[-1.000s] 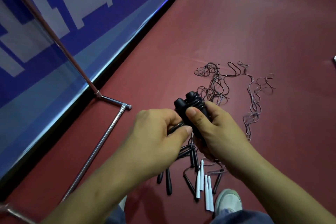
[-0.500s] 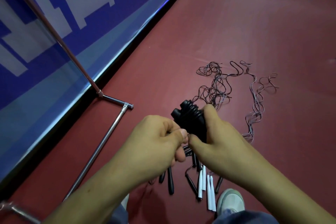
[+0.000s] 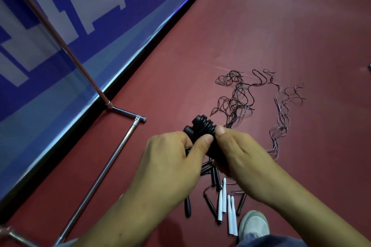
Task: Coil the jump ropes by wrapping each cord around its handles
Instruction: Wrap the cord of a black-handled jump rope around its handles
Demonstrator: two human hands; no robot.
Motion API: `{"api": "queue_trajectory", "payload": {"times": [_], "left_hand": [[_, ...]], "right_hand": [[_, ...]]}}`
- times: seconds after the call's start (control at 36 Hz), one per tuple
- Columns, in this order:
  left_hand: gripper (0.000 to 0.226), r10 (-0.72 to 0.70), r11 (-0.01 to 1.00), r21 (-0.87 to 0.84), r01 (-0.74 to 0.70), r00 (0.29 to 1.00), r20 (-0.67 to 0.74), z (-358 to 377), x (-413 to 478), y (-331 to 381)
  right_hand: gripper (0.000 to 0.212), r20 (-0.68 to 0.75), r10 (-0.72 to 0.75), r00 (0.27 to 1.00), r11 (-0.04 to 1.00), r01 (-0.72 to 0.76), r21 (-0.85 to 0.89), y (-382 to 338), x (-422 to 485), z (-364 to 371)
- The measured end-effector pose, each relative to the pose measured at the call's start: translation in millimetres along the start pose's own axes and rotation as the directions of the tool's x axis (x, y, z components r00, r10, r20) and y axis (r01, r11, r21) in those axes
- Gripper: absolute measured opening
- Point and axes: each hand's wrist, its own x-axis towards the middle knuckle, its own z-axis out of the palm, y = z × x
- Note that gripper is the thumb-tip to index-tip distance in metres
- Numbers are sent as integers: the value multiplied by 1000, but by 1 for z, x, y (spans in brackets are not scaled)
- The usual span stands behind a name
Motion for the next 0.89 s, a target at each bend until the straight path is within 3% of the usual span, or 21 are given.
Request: {"api": "queue_trajectory", "payload": {"times": [0.28,0.36,0.44,0.58,0.69,0.81,0.89], "left_hand": [[53,156,974,184,-133,981,-118,1,-2,6],[51,163,965,224,-136,981,-105,0,-2,7],[43,136,980,149,-133,991,-7,-5,-4,10],[23,-9,997,75,-7,980,201,-18,-3,6],[26,-155,981,-63,182,939,309,-19,-1,9],[25,-234,889,-258,379,859,456,-19,3,13],[25,-257,817,-354,456,836,485,-20,2,14]], "right_hand": [[48,44,34,998,990,-39,138,-11,6,-1],[51,54,84,995,977,-93,192,-7,6,-2],[56,63,169,984,955,-179,237,-5,4,-2],[67,-5,304,953,939,-299,171,2,7,-10],[68,-80,323,943,944,-315,94,3,10,-10],[72,-190,213,958,950,-249,-190,2,8,-1],[63,-175,86,981,935,-140,-327,1,-2,10]]}}
